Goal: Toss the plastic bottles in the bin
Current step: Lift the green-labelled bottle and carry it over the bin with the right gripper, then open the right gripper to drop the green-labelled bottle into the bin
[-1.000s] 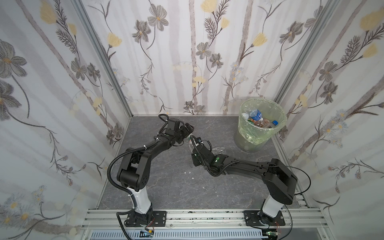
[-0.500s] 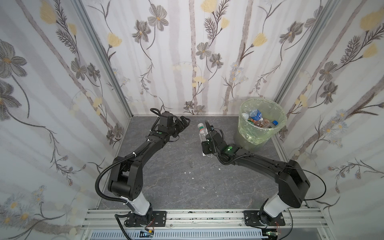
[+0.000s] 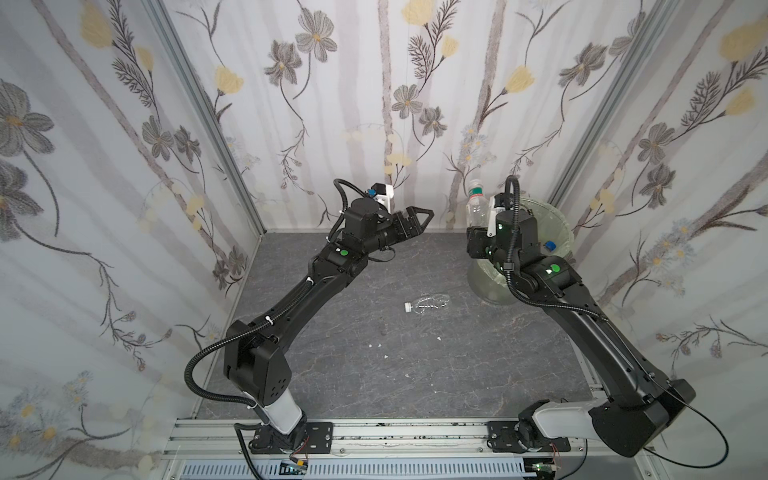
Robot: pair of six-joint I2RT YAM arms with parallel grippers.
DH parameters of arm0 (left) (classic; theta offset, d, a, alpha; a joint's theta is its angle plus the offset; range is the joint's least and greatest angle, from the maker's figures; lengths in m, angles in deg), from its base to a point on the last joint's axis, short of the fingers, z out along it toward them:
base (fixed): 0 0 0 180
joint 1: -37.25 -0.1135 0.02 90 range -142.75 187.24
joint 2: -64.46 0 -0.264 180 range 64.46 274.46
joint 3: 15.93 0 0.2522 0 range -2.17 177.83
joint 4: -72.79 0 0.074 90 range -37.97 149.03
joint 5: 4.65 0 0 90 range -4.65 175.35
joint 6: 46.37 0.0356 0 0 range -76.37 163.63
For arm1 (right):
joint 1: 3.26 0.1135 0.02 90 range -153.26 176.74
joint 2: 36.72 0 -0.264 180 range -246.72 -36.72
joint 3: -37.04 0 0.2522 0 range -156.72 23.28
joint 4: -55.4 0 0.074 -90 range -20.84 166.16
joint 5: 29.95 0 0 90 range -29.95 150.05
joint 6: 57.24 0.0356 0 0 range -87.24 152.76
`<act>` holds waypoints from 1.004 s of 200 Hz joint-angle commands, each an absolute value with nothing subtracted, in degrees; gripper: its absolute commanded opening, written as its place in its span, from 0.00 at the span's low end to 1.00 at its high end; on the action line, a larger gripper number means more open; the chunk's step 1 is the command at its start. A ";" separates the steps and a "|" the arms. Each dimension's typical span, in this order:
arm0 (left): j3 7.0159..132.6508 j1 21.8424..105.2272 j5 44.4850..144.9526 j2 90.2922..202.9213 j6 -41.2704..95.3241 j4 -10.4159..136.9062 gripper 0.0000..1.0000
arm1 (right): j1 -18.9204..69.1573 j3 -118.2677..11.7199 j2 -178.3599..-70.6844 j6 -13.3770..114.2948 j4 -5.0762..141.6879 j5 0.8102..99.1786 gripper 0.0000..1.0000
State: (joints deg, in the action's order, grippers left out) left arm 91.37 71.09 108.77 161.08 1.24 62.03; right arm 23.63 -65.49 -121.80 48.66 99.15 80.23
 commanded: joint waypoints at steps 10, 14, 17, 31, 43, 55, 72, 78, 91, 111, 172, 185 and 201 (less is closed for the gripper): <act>96.98 74.85 111.44 163.95 5.96 63.51 1.00 | 17.53 -72.16 -120.28 44.81 104.10 83.54 0.53; 97.49 75.30 111.51 164.17 6.00 63.51 1.00 | 16.55 -73.31 -120.08 44.47 104.64 83.66 0.53; 97.76 75.45 111.56 164.33 6.09 63.51 1.00 | 15.92 -74.19 -119.86 44.26 104.96 83.86 0.52; 98.21 76.45 111.22 164.51 6.26 63.60 1.00 | 12.92 -77.42 -118.63 43.09 105.69 85.01 0.53; 98.23 76.84 110.98 164.42 6.59 63.66 1.00 | 10.58 -80.20 -117.70 42.40 105.88 85.02 0.52; 97.91 77.33 110.61 164.15 6.69 63.73 1.00 | 8.33 -82.81 -117.24 41.87 105.94 84.46 0.52; 97.54 77.51 110.47 163.86 6.89 63.73 1.00 | 5.97 -85.68 -117.70 41.58 105.94 83.77 0.52; 97.35 77.50 110.27 163.78 6.97 63.77 1.00 | 5.44 -86.26 -118.19 41.47 105.93 83.53 0.52; 96.85 77.52 110.05 163.51 7.06 63.77 1.00 | 4.25 -86.31 -119.67 41.46 105.85 83.17 0.52; 96.21 77.59 109.91 163.19 7.25 63.77 1.00 | 2.01 -83.46 -122.99 43.26 105.86 81.47 0.53; 94.83 77.65 109.48 162.72 8.28 63.76 1.00 | 0.95 -70.48 -125.25 49.35 105.08 80.14 1.00; 94.91 77.57 109.68 163.05 8.08 63.71 1.00 | 0.96 -69.60 -123.26 49.20 103.70 79.78 1.00; 95.20 77.57 109.84 163.66 7.64 63.77 1.00 | 0.95 -69.49 -121.71 48.77 103.31 79.47 1.00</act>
